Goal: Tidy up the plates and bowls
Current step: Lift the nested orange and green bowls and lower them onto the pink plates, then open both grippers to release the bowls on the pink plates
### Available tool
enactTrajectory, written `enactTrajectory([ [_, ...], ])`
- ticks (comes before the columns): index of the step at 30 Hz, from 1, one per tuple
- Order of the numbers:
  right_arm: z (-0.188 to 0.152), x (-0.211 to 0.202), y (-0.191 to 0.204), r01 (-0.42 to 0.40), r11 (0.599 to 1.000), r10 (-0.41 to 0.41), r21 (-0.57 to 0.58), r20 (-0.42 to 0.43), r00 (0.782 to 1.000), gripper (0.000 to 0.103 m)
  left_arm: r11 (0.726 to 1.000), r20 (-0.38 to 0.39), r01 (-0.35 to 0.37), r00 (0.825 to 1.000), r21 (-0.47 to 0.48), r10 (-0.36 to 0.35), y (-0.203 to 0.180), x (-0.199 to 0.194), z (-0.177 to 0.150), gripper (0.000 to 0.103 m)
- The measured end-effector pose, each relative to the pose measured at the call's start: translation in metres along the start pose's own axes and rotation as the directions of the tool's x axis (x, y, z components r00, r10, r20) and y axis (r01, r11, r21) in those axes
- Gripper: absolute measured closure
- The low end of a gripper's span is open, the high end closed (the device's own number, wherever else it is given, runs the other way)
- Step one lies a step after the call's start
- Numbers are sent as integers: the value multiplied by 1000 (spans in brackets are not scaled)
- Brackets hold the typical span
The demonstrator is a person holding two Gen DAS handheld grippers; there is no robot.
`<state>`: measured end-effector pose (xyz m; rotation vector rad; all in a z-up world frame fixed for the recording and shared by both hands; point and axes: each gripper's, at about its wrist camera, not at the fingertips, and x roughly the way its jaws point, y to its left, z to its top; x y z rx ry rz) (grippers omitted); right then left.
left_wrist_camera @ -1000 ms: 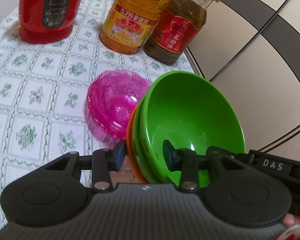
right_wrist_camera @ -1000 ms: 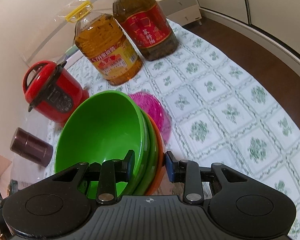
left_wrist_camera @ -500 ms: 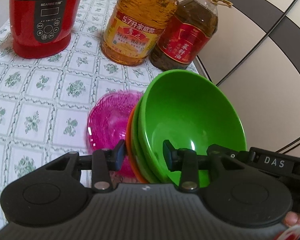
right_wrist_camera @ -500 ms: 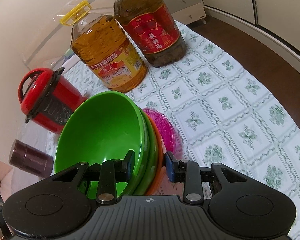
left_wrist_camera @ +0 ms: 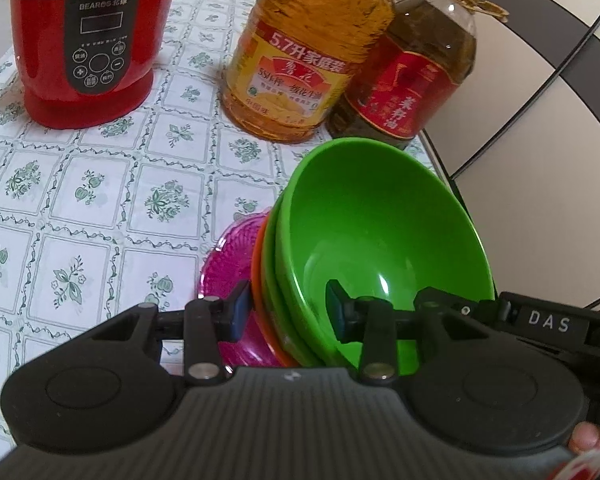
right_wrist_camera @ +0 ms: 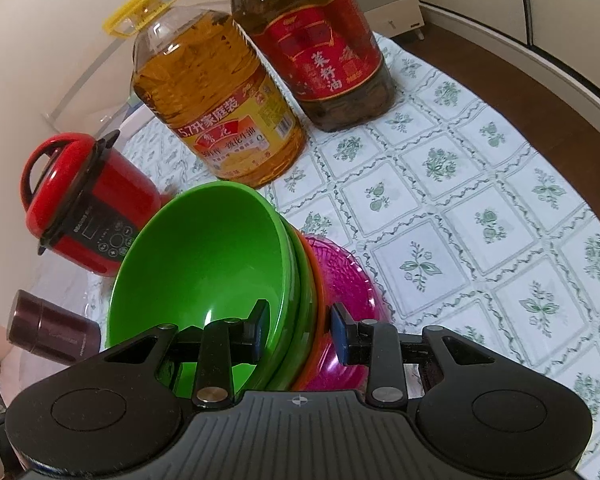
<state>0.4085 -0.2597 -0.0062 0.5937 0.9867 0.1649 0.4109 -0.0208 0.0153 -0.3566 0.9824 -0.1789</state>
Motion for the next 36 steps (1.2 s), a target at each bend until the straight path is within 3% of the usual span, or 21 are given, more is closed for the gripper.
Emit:
enactTrajectory([
  [12, -1, 28, -5, 14, 1000, -14, 6, -38, 999, 70, 1000, -22, -13, 1000, 5, 13, 12, 21, -3, 68],
  [19, -3, 39, -10, 21, 1000, -21, 13, -48, 999, 70, 1000, -14, 14, 1000, -25, -15, 21, 30, -4, 68],
  [36, -6, 42, -8, 30, 999, -31, -21, -32, 999, 70, 1000, 6, 25, 1000, -18, -25, 23, 31, -6, 68],
])
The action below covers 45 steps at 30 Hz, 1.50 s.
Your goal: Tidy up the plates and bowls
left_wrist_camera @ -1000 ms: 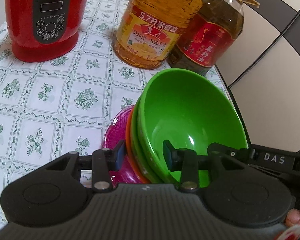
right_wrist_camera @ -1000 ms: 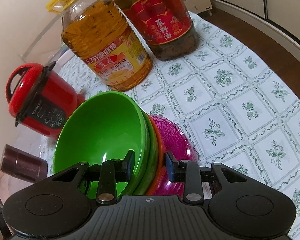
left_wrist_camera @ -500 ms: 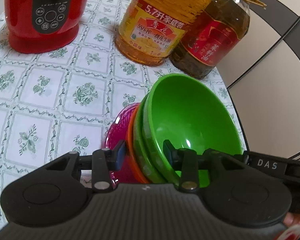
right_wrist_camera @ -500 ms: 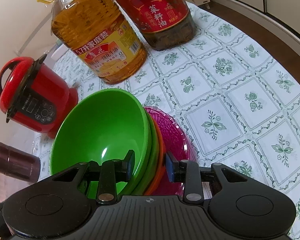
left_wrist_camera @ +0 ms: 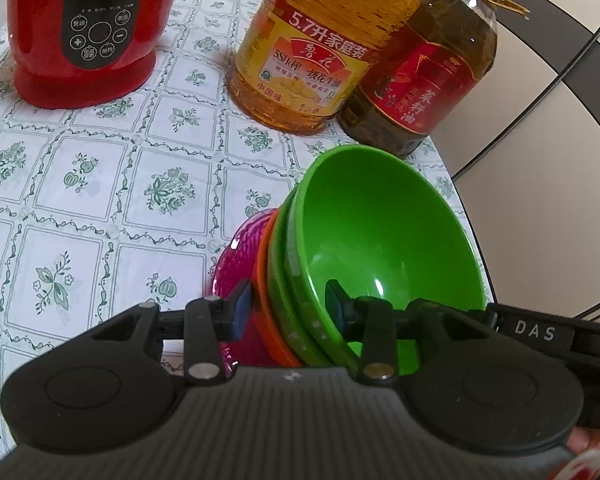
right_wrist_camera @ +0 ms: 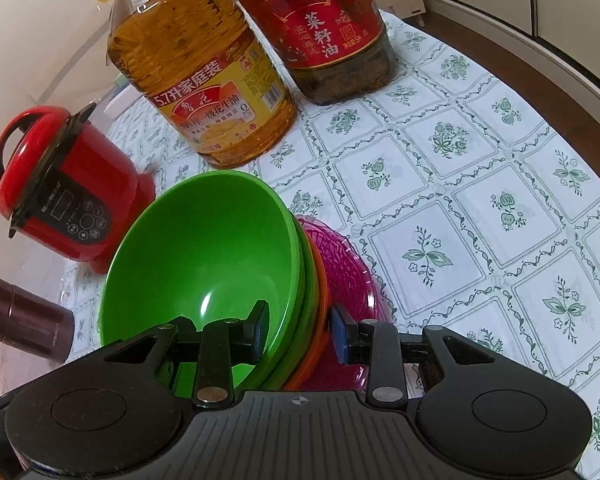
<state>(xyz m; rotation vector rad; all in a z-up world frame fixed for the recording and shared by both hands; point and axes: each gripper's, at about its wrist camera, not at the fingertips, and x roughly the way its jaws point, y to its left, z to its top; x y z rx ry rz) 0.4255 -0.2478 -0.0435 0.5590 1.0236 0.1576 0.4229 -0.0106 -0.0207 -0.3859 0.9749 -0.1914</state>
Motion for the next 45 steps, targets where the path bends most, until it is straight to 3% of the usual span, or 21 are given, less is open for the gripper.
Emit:
enactTrajectory([
  [6, 0, -2, 0, -10, 1000, 10, -2, -2, 1000, 66, 1000, 16, -16, 1000, -3, 16, 1, -3, -1, 59],
  [10, 0, -7, 1, -13, 1000, 14, -8, 11, 1000, 48, 999, 38, -29, 999, -17, 29, 3, -9, -1, 50],
  [17, -2, -15, 5, -21, 1000, 21, -17, 22, 1000, 46, 999, 78, -6, 997, -36, 8, 4, -23, 0, 36],
  [28, -4, -35, 7, -30, 999, 31, -21, 51, 998, 46, 999, 181, 24, 983, -49, -15, 4, -54, -7, 27],
  [36, -12, -56, 10, -49, 998, 51, -40, 70, 996, 46, 1000, 227, 7, 974, -23, -1, -1, -81, -16, 21],
  [45, -47, -84, 14, 0, 982, 26, -188, 136, 990, 46, 998, 261, -62, 963, -7, 62, -1, -107, -45, 14],
])
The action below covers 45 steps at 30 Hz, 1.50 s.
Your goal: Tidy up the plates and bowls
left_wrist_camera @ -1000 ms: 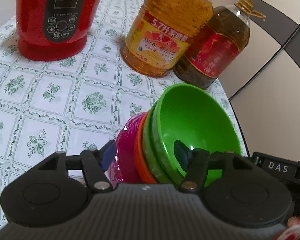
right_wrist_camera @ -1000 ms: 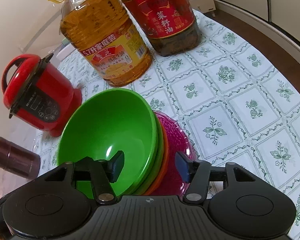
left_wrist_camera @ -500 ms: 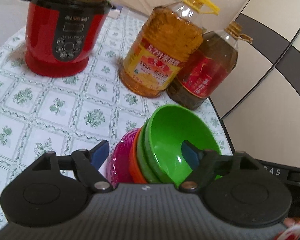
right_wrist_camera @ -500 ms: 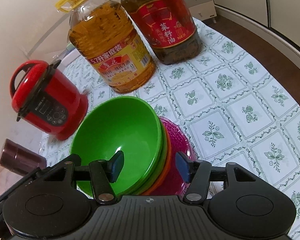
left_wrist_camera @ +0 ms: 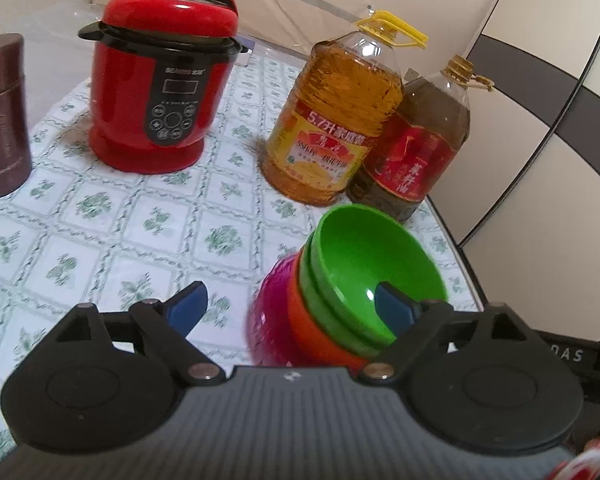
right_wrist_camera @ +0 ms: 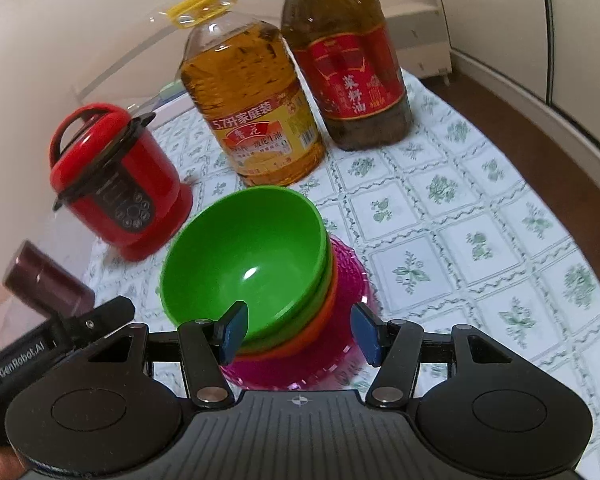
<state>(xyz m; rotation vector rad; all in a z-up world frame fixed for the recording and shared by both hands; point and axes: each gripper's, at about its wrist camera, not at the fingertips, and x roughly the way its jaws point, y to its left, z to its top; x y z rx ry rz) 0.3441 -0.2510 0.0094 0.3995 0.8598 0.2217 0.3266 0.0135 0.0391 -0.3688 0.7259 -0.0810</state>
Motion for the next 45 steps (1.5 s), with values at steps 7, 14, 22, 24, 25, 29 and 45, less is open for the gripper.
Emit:
enactTrajectory([
  [7, -30, -18, -1, 13, 998, -10, -68, 36, 999, 46, 998, -1, -46, 999, 41, 46, 3, -22, -31, 14],
  [14, -65, -36, 6, 35, 990, -25, -138, 75, 997, 41, 988, 31, -116, 993, 97, 114, -1, -49, -58, 14],
  [22, -97, -55, 12, 35, 987, -21, -156, 94, 995, 41, 976, 36, -124, 992, 181, 119, -12, -77, -86, 14],
  [24, -104, -60, 14, 38, 988, -23, -153, 99, 995, 41, 976, 30, -122, 993, 183, 118, -12, -83, -91, 14],
  [25, -108, -64, 15, 35, 988, -21, -151, 98, 995, 41, 977, 27, -120, 993, 178, 117, -11, -86, -95, 14],
  [29, -123, -76, 20, 35, 985, -16, -170, 110, 994, 41, 979, 12, -124, 992, 162, 124, -7, -98, -106, 16],
  [45, -180, -110, 19, 80, 978, -65, -192, 80, 995, 41, 966, -9, -160, 986, 202, 165, -10, -143, -148, 20],
])
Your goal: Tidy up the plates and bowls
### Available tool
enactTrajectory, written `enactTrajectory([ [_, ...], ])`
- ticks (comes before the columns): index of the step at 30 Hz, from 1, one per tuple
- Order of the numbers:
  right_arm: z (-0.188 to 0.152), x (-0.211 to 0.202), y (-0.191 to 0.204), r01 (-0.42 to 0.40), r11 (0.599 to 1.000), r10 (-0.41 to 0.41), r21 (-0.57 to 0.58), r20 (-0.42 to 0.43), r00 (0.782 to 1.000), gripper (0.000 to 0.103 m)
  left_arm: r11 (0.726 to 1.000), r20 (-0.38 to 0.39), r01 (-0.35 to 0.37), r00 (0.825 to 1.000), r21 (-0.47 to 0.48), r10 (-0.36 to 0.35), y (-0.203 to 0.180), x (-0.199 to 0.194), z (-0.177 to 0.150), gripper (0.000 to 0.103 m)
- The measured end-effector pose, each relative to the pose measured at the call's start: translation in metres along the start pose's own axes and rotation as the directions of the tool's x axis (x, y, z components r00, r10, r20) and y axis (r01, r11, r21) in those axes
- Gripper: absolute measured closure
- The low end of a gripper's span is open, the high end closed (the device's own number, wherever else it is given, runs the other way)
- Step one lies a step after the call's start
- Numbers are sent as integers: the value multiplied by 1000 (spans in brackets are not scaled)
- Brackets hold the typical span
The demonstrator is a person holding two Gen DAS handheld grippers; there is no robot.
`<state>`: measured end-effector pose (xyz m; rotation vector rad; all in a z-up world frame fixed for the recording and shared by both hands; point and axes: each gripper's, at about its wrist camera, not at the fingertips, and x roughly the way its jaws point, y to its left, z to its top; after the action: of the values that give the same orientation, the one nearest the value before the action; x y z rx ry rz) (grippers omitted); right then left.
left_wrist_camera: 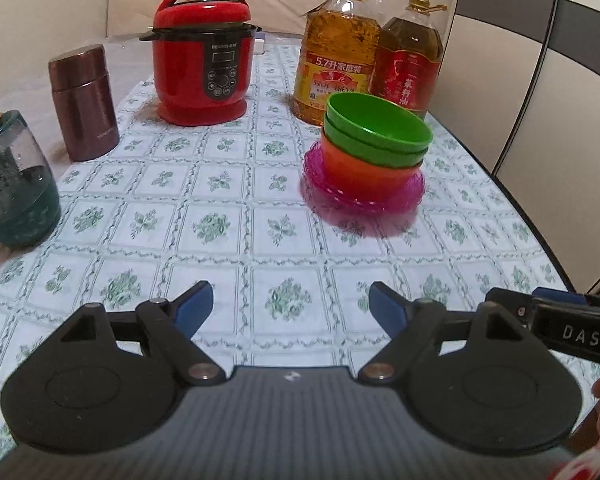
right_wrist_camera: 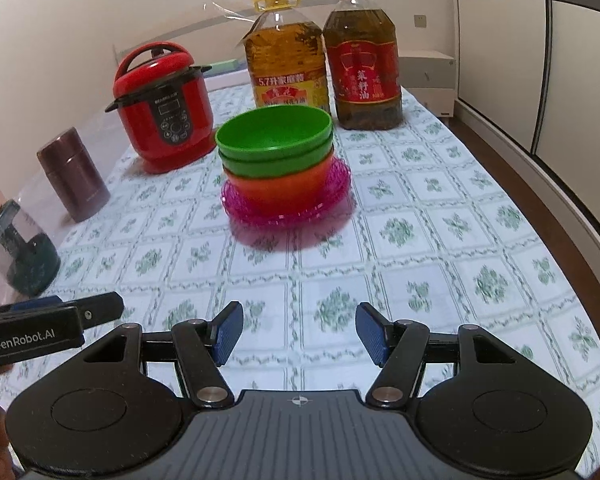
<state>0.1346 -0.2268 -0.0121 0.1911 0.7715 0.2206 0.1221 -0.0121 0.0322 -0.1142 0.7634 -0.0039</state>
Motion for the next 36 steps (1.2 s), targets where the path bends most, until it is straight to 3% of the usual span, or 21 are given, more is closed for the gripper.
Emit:
enactTrajectory([
  [22, -44, -47, 8, 11, 1000, -12, -17, -8, 1000, 41, 998, -22, 37, 999, 54, -36, -21, -43, -53, 19],
  [36, -58, -50, 11, 12, 1000, -13, -29, -23, 1000, 41, 999, -25, 33, 999, 40, -32, -17, -49, -60, 19],
])
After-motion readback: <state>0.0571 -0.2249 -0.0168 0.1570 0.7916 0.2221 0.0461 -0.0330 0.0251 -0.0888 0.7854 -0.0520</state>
